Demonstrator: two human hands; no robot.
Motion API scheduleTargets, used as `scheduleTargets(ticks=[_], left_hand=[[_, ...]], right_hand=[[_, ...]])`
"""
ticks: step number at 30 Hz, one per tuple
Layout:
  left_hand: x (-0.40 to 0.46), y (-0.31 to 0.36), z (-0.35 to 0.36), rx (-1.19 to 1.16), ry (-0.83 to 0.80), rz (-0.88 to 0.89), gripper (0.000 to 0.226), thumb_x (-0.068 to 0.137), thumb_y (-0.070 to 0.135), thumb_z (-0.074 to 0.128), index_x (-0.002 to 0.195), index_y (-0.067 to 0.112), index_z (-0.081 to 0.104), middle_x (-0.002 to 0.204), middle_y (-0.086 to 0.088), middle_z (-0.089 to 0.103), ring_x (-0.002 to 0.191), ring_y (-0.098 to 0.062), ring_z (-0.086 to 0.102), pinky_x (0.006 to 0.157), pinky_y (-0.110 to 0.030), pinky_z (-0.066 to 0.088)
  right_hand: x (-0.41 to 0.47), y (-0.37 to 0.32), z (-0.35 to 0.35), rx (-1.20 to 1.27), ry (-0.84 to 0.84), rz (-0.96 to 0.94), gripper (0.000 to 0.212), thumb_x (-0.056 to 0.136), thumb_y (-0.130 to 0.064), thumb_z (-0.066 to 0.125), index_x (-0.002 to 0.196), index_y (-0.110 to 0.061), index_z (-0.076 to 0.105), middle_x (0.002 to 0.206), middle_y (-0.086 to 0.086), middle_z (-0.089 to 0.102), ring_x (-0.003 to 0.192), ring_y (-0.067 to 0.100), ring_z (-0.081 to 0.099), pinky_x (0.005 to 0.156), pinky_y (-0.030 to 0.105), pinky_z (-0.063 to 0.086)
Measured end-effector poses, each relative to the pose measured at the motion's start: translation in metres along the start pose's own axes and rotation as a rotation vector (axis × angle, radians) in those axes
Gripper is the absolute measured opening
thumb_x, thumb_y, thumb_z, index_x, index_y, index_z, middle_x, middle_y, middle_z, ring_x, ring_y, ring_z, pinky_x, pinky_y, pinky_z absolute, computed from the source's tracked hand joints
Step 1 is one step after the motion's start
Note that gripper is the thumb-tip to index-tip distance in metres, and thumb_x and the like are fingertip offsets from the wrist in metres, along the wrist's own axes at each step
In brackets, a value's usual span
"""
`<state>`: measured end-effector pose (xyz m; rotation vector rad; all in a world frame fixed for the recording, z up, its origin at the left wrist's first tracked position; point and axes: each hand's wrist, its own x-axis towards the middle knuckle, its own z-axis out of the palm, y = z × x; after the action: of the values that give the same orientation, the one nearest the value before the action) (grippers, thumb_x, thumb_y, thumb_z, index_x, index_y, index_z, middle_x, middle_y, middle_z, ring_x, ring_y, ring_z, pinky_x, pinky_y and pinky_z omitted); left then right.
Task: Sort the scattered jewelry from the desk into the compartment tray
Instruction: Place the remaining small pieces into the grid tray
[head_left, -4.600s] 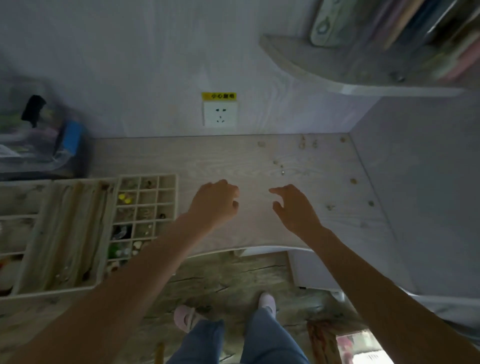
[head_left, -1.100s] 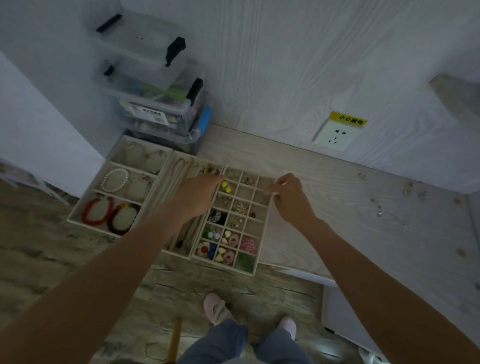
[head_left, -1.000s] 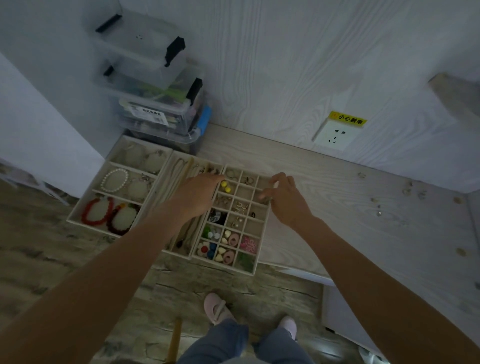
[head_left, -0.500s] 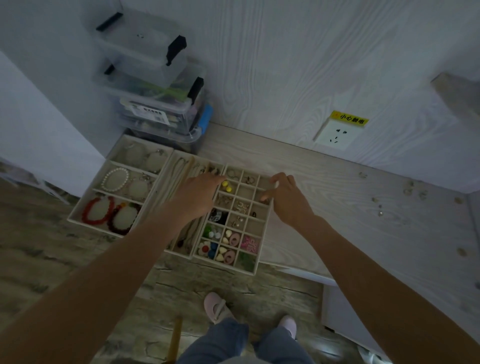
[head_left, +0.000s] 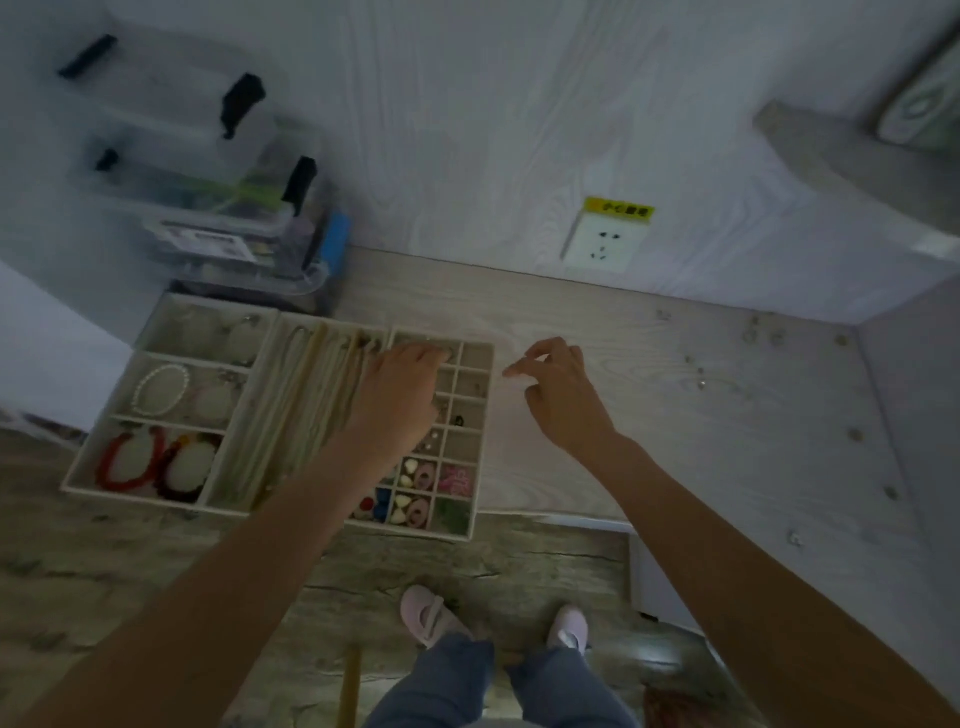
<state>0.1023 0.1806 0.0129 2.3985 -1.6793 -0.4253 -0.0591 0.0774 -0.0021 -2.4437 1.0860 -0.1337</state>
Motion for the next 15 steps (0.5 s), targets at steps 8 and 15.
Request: scheduleTargets(ticks=[8, 15], left_hand=[[0.022, 0.128, 0.036, 0.049, -0.198, 0.211, 0.048, 0.094, 0.015, 0.045, 0.140, 0.023, 0.036, 0.147, 0.003, 0.034, 0.140, -0.013, 0.023, 0.115, -0.047, 0.006], [0.013, 0.244, 0.096, -0.008, -0.364, 0.420, 0.046, 0.096, 0.023, 0.046, 0.141, 0.023, 0.037, 0.148, 0.001, 0.034, 0.138, -0.018, 0.027, 0.115, -0.045, 0.015]], right_hand=[[-0.082, 0.112, -0.042, 0.116, 0.056, 0.305, 0.047, 0.090, 0.002, 0.042, 0.128, -0.022, 0.055, 0.132, 0.002, 0.049, 0.126, 0.017, 0.045, 0.103, 0.022, 0.034], [-0.179, 0.205, -0.066, 0.063, 0.046, 0.493, 0.050, 0.092, -0.010, 0.049, 0.140, -0.023, 0.040, 0.143, 0.003, 0.038, 0.133, 0.021, 0.031, 0.107, 0.026, 0.024]])
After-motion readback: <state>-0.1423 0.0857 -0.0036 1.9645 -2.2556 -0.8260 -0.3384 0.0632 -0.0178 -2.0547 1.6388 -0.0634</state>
